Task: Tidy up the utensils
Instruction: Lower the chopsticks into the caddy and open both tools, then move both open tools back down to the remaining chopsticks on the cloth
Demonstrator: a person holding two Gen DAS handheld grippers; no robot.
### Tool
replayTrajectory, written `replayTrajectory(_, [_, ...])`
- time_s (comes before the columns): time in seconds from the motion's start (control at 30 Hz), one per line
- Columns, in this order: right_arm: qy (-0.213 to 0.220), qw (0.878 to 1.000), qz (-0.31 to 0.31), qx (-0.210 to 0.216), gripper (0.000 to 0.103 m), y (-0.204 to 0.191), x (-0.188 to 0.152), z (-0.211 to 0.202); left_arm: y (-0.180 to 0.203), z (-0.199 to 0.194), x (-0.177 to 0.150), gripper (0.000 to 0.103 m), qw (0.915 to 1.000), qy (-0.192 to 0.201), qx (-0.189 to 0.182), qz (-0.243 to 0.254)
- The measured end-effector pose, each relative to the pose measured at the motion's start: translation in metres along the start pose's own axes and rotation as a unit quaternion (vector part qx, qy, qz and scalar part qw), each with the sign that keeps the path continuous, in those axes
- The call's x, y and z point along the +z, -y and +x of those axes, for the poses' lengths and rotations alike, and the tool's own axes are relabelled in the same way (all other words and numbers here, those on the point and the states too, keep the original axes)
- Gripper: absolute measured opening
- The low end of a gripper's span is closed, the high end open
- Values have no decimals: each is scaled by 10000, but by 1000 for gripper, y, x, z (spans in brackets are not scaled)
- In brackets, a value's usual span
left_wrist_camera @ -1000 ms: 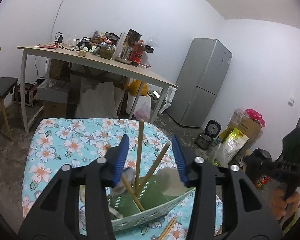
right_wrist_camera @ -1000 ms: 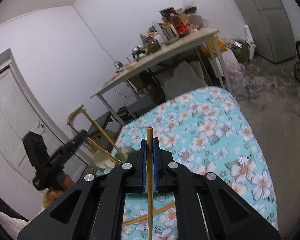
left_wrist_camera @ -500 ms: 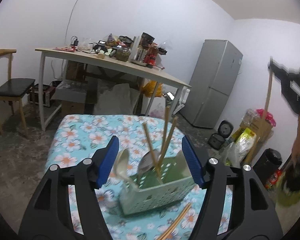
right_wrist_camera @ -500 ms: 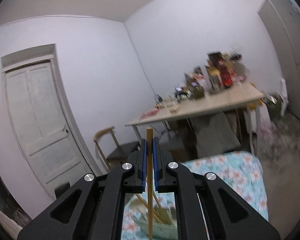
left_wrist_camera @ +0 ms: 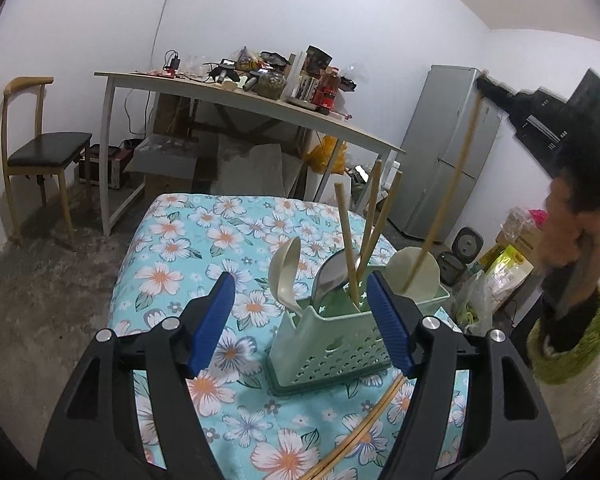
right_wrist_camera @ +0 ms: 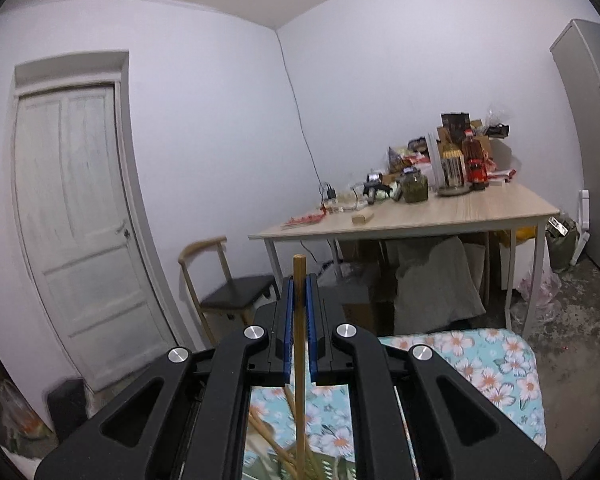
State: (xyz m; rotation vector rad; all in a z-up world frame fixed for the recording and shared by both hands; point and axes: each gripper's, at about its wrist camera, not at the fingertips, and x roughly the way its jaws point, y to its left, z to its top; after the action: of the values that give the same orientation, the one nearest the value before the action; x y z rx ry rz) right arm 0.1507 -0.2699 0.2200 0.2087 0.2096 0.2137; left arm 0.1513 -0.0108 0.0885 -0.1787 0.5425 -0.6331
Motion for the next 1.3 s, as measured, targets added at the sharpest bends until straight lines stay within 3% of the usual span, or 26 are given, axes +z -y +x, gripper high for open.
replayTrajectory(0.23, [-734,9967,237,-256,9,20,-46,17,7,2,-3,65,10000,-16,-72,65])
replayTrajectory(0.33, [-636,9961,514,-343,31,34,-49,2,9,6,-5,65,9999,-68,-98,88])
replayTrajectory(0.37, [-548,9958,618,-390,33,39,-49,-7,10,8,-6,65,9999,-88,-112,88])
replayTrajectory(0.6, [-437,9895,1224,-628,37,70,-60,-54,12,13,-10,65,9997,-161,-158,104])
replayTrajectory(0.87, [-915,9685,2132,-910,37,102,-112,-82,16,16,-18,65,9992,-240,-217,230])
replayTrajectory(0.93, [-1106,9602,2377,-966,37,107,-132,-83,16,18,-21,65,9989,-308,-231,249])
replayTrajectory(1.07, [-1664,9303,3175,-777,37,113,-191,-71,15,25,-29,65,9983,-473,-229,258])
replayTrajectory(1.3, [-2689,8571,4370,-463,33,111,-280,-39,14,42,-52,65,9948,-936,-99,395])
